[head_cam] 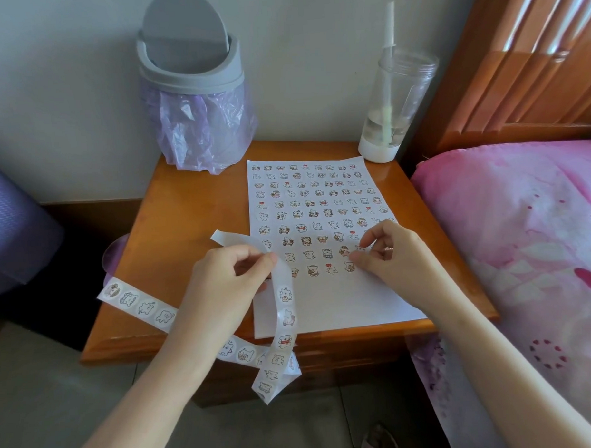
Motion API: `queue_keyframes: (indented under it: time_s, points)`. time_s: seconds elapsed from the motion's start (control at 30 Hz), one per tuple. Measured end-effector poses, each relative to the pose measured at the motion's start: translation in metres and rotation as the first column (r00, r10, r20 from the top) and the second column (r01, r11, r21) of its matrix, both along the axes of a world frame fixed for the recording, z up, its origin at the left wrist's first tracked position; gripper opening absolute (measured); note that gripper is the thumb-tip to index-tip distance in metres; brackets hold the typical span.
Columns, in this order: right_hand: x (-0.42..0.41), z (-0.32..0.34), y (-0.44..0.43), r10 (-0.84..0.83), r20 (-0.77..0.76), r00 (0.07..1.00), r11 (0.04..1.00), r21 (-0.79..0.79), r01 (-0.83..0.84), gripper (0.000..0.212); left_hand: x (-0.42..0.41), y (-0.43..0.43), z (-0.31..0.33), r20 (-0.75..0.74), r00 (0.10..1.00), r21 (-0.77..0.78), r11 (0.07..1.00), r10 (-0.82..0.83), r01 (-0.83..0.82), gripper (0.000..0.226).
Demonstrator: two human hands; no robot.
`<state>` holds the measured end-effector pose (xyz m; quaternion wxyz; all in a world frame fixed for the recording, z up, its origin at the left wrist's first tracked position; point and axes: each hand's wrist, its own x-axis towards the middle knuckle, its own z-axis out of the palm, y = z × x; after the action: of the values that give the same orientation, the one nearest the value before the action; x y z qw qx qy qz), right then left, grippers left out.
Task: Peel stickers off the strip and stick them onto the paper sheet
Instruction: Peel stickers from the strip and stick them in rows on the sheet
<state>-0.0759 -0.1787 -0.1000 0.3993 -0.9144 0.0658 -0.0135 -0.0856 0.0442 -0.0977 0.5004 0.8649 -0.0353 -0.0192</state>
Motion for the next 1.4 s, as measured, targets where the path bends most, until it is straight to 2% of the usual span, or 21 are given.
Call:
queue_keyframes:
  time_s: [0.13, 0.3, 0.43, 0.53, 0.67, 0.8, 0.9, 1.03, 1.1, 1.2, 1.4]
  points:
    - [0.0, 0.001, -0.001, 0.009, -0.025, 1.0, 0.999, 0.031, -0.008, 0.03, 0.0, 0.0, 0.001, -0.003, 1.0, 0.002, 1.0, 0.0, 0.0, 0.016]
    - [-0.002, 0.001, 0.001, 0.003, 0.026, 1.0, 1.0, -0.022, -0.002, 0.011, 0.0, 0.001, 0.002, -0.007, 1.0, -0.048, 0.999, -0.002, 0.001, 0.014]
    - [-0.013, 0.016, 0.02, 0.048, 0.184, 0.982, 0.988, 0.133, -0.074, 0.009, 0.001, 0.004, 0.009, 0.025, 1.0, -0.168, 0.986, 0.015, -0.011, 0.014]
    - [-0.022, 0.022, 0.042, 0.152, 0.19, 0.97, 0.929, 0.308, -0.206, 0.011, -0.001, 0.002, 0.015, 0.059, 0.998, -0.234, 0.972, 0.032, -0.018, 0.015]
    - [-0.029, 0.021, 0.059, 0.243, 0.198, 0.95, 0.874, 0.38, -0.303, 0.011, -0.004, 0.0, 0.017, 0.095, 0.995, -0.226, 0.974, 0.041, -0.019, 0.012]
    - [-0.032, 0.022, 0.063, 0.24, 0.197, 0.951, 0.834, 0.459, -0.306, 0.01, -0.003, 0.002, 0.016, 0.112, 0.991, -0.224, 0.974, 0.07, -0.043, 0.022]
    - [-0.034, 0.024, 0.065, 0.227, 0.191, 0.955, 0.818, 0.495, -0.293, 0.008, -0.006, 0.001, 0.019, 0.058, 0.996, -0.277, 0.96, 0.062, -0.044, 0.023]
    - [-0.037, 0.026, 0.064, 0.2, 0.202, 0.959, 0.823, 0.497, -0.276, 0.01, -0.009, 0.0, 0.027, -0.096, 0.995, -0.401, 0.916, -0.023, -0.018, 0.031]
    - [-0.038, 0.028, 0.063, 0.188, 0.218, 0.958, 0.837, 0.474, -0.272, 0.011, -0.01, 0.0, 0.029, -0.099, 0.993, -0.391, 0.92, -0.066, 0.022, 0.032]
    - [-0.041, 0.03, 0.063, 0.186, 0.236, 0.954, 0.851, 0.447, -0.276, 0.012, -0.012, 0.0, 0.03, -0.103, 0.989, -0.412, 0.909, -0.105, 0.053, 0.02]
    - [-0.044, 0.03, 0.065, 0.161, 0.263, 0.951, 0.864, 0.428, -0.264, 0.009, -0.013, 0.0, 0.029, -0.026, 0.997, -0.379, 0.923, -0.073, 0.058, 0.018]
